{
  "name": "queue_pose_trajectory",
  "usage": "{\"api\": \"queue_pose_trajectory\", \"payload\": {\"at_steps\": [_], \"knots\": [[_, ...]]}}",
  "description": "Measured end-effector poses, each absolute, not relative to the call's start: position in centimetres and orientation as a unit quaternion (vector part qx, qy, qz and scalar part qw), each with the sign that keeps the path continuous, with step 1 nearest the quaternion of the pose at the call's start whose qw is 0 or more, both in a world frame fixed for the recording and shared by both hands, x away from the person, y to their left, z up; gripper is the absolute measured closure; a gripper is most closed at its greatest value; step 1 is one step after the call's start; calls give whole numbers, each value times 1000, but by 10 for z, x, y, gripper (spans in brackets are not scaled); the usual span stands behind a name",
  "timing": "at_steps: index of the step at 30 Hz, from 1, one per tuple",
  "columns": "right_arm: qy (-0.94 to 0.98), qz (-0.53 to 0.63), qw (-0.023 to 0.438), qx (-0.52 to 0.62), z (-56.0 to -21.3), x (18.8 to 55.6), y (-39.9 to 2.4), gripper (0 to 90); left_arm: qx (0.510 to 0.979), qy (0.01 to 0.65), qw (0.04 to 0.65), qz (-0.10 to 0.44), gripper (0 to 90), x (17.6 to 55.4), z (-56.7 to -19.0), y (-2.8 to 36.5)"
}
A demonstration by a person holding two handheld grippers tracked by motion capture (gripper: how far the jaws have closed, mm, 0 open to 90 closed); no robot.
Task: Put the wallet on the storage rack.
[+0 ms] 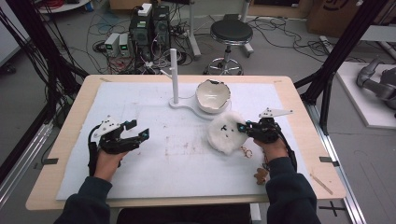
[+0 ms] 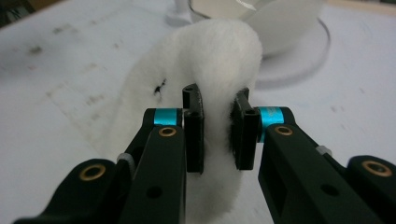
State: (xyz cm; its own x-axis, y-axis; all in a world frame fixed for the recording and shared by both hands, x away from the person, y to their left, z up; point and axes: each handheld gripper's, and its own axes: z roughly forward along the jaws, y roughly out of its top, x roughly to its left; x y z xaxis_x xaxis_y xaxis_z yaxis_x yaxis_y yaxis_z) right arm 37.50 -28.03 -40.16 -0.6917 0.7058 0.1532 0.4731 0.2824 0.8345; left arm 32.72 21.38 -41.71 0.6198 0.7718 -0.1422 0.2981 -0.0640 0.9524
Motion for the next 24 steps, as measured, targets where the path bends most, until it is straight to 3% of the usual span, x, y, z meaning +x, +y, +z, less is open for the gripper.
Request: {"api": "queue_pose_trajectory", "payload": {"at_steps": [13, 24], "knots": [[785, 523, 136, 303, -385, 359, -216, 788, 724, 332, 584, 155, 286, 327, -416, 170], [807, 526, 102, 249, -388, 349, -175, 786, 743, 299, 589, 111, 284, 324, -421, 145]]}}
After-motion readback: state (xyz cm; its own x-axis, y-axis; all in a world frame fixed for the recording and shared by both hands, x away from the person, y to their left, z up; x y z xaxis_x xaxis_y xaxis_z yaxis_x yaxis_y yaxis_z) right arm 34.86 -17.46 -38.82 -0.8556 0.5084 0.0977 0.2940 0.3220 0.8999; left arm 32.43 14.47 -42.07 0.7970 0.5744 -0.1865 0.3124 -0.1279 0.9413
